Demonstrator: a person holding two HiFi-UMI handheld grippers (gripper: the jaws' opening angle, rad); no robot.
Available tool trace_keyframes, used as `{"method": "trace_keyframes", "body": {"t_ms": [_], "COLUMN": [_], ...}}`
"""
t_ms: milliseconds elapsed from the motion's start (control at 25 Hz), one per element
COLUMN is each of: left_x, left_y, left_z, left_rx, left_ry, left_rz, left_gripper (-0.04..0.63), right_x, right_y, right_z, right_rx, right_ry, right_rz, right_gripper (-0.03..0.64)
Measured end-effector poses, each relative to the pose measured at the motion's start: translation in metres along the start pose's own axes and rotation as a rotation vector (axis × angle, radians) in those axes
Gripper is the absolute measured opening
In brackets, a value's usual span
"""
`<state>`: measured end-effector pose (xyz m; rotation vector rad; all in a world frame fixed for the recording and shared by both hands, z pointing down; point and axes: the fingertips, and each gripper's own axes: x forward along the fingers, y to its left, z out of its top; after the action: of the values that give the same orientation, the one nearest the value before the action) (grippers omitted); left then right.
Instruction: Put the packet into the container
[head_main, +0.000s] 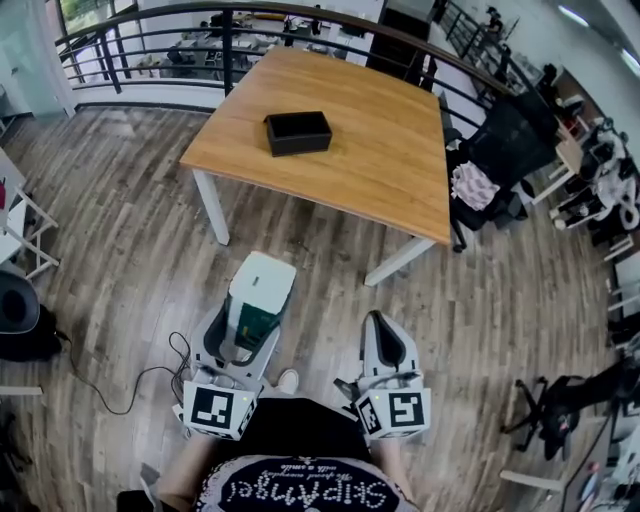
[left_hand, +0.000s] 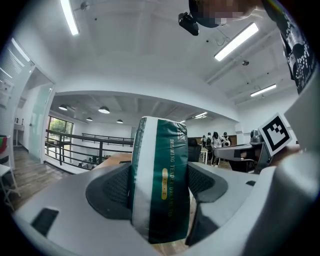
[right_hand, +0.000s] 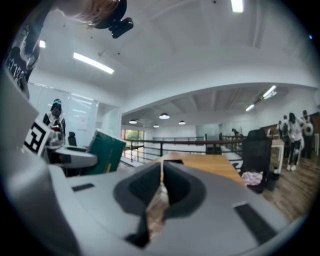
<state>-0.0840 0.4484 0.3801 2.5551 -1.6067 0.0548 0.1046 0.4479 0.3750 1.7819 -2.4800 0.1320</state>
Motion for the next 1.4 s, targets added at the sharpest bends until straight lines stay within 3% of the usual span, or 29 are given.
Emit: {"method": "trace_keyframes", "body": {"t_ms": [400, 800, 1160, 1400], "left_x": [0.007, 0.014, 0.072, 0.126], "left_y": [-0.007, 0.01, 0.046, 0.084], "left_z": [-0.001, 0.002, -0.002, 0.024], "left_rx": [0.007, 0.013, 0.019, 0.022], "left_ry": [-0.014, -0.015, -0.019, -0.018], "left_rz": [0.018, 0.036, -0.011, -0.035], "left_gripper": [0.357, 0.357, 0.357, 0.357], "right_x": [0.0, 0.006, 0.067, 0.128], "right_y": [-0.006, -0.015, -0.016, -0.016], "right_z": [-0.003, -0.013, -0.018, 0.006], "right_rx": [-0.006, 0.035, 0.033, 0.01], "right_ry": [0.001, 0.03, 0.069, 0.063], "right_rz": [0.055, 0.015, 0.024, 0.039], "right_gripper": [0.04, 0.04, 0.04, 0.04]}}
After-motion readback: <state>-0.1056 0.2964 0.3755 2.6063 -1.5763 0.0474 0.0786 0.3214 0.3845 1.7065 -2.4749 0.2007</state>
